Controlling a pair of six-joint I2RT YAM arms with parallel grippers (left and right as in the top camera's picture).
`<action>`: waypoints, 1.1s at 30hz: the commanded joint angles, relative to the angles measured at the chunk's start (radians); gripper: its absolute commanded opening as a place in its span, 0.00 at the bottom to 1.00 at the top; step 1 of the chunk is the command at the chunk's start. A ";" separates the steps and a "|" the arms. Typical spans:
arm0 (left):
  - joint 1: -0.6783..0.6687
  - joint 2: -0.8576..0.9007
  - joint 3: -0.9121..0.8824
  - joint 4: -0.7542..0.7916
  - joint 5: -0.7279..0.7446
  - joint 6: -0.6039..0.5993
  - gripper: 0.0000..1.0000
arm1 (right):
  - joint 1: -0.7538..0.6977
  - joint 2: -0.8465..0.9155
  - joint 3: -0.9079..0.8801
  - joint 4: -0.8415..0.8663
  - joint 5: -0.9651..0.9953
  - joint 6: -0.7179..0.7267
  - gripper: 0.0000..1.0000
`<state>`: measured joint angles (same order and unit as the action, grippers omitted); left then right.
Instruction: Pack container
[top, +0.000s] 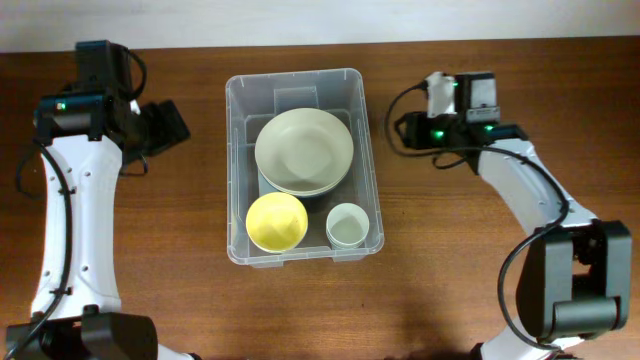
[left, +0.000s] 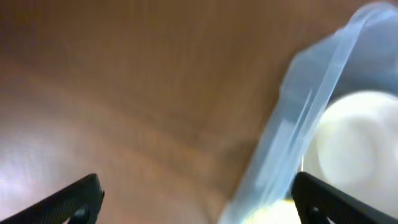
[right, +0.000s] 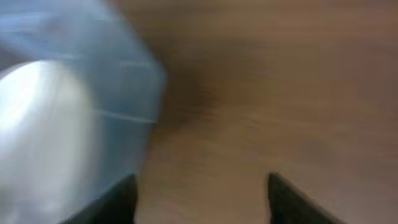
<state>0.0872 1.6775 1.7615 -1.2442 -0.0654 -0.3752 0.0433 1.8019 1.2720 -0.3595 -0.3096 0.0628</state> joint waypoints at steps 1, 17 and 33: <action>0.001 0.011 0.000 0.168 -0.048 0.237 0.99 | -0.049 -0.069 0.040 -0.043 0.233 0.004 0.91; -0.010 -0.031 -0.006 0.122 0.092 0.437 0.99 | -0.201 -0.278 0.040 -0.414 0.286 0.094 0.99; -0.035 -1.047 -0.928 0.496 0.043 0.331 0.99 | -0.201 -1.346 -0.558 -0.419 0.355 0.137 0.99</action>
<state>0.0525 0.7712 1.0031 -0.7948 -0.0181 -0.0174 -0.1558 0.6117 0.7895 -0.7673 0.0299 0.1871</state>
